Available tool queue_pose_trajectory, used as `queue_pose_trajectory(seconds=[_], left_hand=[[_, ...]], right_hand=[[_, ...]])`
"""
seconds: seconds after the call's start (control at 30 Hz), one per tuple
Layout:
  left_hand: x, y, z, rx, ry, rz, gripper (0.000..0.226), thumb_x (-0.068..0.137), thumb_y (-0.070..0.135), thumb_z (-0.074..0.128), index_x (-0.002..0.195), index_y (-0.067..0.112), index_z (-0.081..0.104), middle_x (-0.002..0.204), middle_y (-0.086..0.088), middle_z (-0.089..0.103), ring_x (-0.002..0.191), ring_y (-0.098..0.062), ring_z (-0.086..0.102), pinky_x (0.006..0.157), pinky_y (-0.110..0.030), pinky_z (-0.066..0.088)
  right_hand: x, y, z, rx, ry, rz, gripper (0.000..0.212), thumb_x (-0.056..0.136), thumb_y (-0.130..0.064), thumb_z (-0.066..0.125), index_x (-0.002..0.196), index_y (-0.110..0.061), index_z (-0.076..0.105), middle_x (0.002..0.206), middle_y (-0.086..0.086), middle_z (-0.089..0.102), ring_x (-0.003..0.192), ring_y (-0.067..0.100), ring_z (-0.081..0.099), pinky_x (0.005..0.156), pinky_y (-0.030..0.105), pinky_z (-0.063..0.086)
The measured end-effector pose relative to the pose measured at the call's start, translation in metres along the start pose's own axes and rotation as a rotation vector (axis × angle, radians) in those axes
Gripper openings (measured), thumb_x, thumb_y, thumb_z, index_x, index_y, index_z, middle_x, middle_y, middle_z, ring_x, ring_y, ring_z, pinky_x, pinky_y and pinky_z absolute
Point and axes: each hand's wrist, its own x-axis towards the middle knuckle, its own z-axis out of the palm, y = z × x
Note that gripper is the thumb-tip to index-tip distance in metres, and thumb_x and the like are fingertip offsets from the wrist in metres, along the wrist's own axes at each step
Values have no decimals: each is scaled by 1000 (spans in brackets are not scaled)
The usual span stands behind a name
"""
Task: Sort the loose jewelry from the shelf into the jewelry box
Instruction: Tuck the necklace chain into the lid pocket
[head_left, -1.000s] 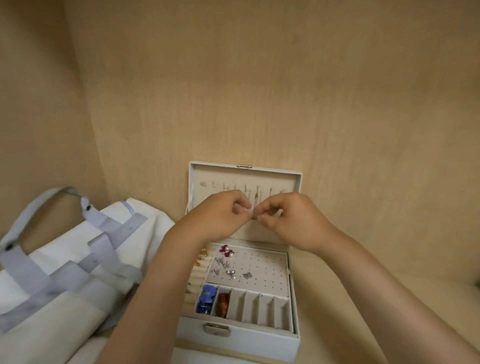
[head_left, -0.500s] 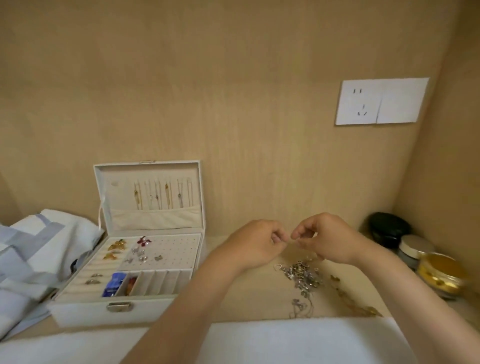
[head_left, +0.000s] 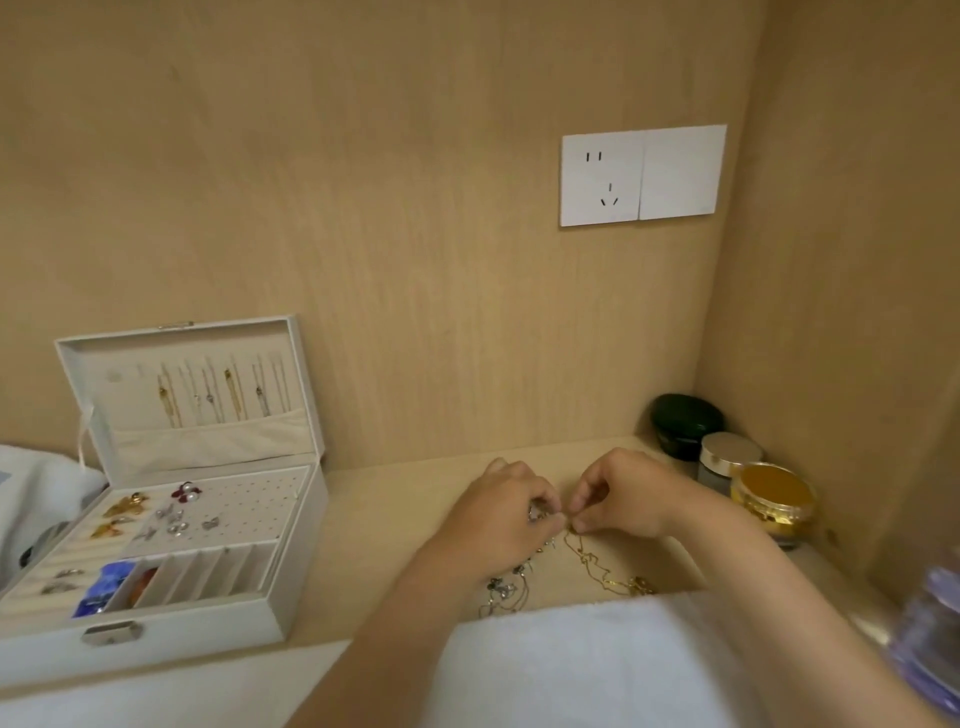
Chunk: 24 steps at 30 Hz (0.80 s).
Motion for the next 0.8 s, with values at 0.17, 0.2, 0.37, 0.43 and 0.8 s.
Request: queue_pose_trajectory(seconds=[0.17,0.2,0.37,0.43,0.8], left_hand=[[-4,-13,-1,13,20,1,14,88,43,66,100,36,67,103,16,57,106,-7,42,96,-30,40],[-5,-15,-1,13,31,4,13,87,42,67,100,37,68,103,17,56,106,-6,41,97,-29,40],[-5,-14,-4,-25,71,-11,10,89,37,65,98,39,68,103,20,55,108,-4,41,98,-29,38],[-5,-11,-8,-81,78,-33,8,90,34,65,95,40,67,102,19,59,106,-3,45,95,-26,39],[1,14,-43,-800,8,-244,15,87,14,74,100,17,66,81,0,76,69,-13,64,55,-16,46]], right_hand=[[4,3,7,-27,4,15,2,80,-26,79,80,-28,78,78,-15,71,83,1,62,82,25,52],[5,3,8,-35,3,14,4,82,-26,77,79,-28,78,79,-14,72,83,2,63,82,26,53],[8,7,13,-57,-47,0,11,85,-30,66,80,-24,74,81,-9,72,82,8,65,81,29,56],[7,5,13,14,-17,-36,12,88,-28,66,83,-21,74,83,-6,73,79,6,64,77,24,53],[-4,-20,-1,812,42,-218,19,101,-14,55,86,-10,67,68,-3,67,64,7,58,62,20,43]])
